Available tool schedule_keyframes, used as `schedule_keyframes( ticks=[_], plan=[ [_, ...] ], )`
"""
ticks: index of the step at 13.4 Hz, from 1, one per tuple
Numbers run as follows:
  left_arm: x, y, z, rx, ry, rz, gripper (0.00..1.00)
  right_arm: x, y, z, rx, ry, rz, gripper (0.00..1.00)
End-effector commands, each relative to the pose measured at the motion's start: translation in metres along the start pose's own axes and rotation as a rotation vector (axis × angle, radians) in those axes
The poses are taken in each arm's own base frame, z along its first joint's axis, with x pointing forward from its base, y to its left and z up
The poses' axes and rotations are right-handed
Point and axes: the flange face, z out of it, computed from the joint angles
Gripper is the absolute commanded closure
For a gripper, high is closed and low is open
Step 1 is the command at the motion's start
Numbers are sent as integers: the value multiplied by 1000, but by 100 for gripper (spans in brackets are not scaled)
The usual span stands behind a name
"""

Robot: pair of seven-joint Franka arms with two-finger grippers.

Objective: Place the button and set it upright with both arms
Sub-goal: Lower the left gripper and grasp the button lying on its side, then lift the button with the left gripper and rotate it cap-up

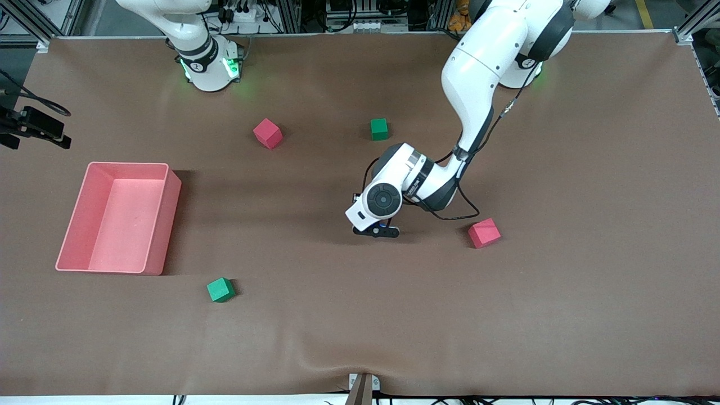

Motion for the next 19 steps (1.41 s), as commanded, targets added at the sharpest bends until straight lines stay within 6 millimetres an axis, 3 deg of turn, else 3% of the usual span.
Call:
schedule_keyframes(
  ticks=[1,4,6,12,15,17,19],
  plan=[
    [2,0,2,44,33,22,68,-4,-2,-6,15,4,-1,0],
    [3,0,-1,40,34,18,80,-4,-2,-6,15,4,-1,0],
    [2,1,-11,32,46,14,99,-4,-2,-6,15,4,-1,0],
    [3,-7,-53,13,89,3,100,-4,-2,-6,15,4,-1,0],
    [17,-33,-83,-5,127,-27,100,-4,-2,-7,15,5,-2,0],
    [24,-47,-95,32,167,-56,92,-3,-3,-7,15,7,-4,0],
    [25,-49,-98,49,187,-94,92,-3,-3,-8,15,10,-2,0]
  ],
)
